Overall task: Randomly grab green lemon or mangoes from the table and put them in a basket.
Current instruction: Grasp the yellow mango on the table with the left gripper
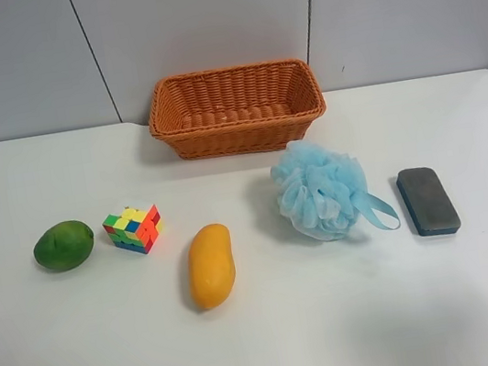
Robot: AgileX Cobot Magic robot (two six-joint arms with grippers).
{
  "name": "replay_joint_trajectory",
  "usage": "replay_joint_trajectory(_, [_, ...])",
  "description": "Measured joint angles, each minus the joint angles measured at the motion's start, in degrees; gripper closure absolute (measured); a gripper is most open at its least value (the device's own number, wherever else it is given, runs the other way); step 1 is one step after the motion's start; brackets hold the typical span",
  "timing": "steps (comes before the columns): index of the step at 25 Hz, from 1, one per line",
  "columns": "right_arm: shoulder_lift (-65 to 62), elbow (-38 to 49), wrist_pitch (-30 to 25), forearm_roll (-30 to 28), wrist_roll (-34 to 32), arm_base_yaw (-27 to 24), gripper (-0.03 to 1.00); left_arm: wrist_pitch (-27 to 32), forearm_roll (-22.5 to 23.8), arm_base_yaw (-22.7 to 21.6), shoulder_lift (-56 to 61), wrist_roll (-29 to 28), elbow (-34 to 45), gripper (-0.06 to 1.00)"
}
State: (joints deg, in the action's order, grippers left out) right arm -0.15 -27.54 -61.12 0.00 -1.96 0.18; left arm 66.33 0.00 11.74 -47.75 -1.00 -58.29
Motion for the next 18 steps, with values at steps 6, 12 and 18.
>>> replay_joint_trajectory(6, [0.0, 0.0, 0.0, 0.0, 0.0, 0.0, -0.03, -0.4, 1.2, 7.0, -12.3, -6.5, -4.7, -0.05])
replay_joint_trajectory(12, [0.0, 0.0, 0.0, 0.0, 0.0, 0.0, -0.03, -4.0, 4.2, 17.3, -21.1, -15.8, -4.9, -0.05])
replay_joint_trajectory(18, [0.0, 0.0, 0.0, 0.0, 0.0, 0.0, -0.03, -5.0, 9.4, 28.5, -29.5, -28.3, -4.9, -0.05])
